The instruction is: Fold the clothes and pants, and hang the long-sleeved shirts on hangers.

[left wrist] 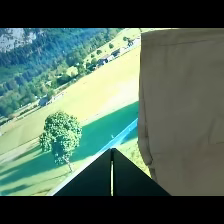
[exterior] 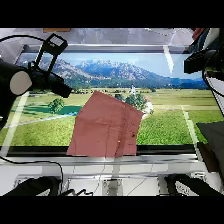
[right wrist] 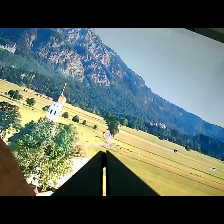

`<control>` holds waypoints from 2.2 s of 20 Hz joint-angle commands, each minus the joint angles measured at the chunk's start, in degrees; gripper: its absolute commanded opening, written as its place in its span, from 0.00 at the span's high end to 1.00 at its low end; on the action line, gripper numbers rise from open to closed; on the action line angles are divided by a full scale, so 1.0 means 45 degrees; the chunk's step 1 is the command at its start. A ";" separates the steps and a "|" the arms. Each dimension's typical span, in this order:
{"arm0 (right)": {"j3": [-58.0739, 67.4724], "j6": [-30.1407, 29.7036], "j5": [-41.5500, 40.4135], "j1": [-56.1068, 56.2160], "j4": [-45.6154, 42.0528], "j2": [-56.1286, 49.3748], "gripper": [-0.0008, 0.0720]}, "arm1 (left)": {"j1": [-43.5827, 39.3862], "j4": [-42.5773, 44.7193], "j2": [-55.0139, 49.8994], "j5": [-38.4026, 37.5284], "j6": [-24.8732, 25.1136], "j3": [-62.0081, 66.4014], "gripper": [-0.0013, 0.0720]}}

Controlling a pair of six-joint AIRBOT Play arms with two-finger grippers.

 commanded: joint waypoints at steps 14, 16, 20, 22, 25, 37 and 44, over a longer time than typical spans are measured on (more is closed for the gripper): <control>0.0005 0.0000 0.0005 0.0005 0.0005 0.0000 0.96 | 0.0000 0.0005 0.0000 0.0000 0.0005 0.0005 0.97; 0.0005 0.0005 0.0005 0.0005 0.0005 0.0000 0.96 | 0.0000 0.0000 0.0000 0.0000 0.0000 0.0005 0.97; 0.0005 0.0039 0.0039 0.0005 0.1307 -0.0010 0.96 | -0.0005 -0.0826 -0.0053 0.0058 -0.0010 0.0005 0.97; -0.0087 -0.0005 0.0748 0.0000 0.1064 -0.0049 0.96 | -0.0005 -0.0996 -0.0262 0.0180 -0.0044 0.0000 0.97; -0.1287 0.0000 0.2463 -0.0505 0.0253 -0.0165 0.96 | 0.0000 -0.0996 -0.0704 -0.0029 -0.0039 -0.0102 0.97; -1.3017 -0.2171 0.1943 -0.1501 0.8223 0.0423 0.61 | 0.0121 -0.0806 -0.2710 -0.0622 0.0000 -0.0364 0.40; -1.5586 -0.1860 0.1666 -0.1501 0.8587 -0.0423 0.49 | 0.3079 -0.1156 -0.2871 -0.1627 0.0107 -0.1661 0.46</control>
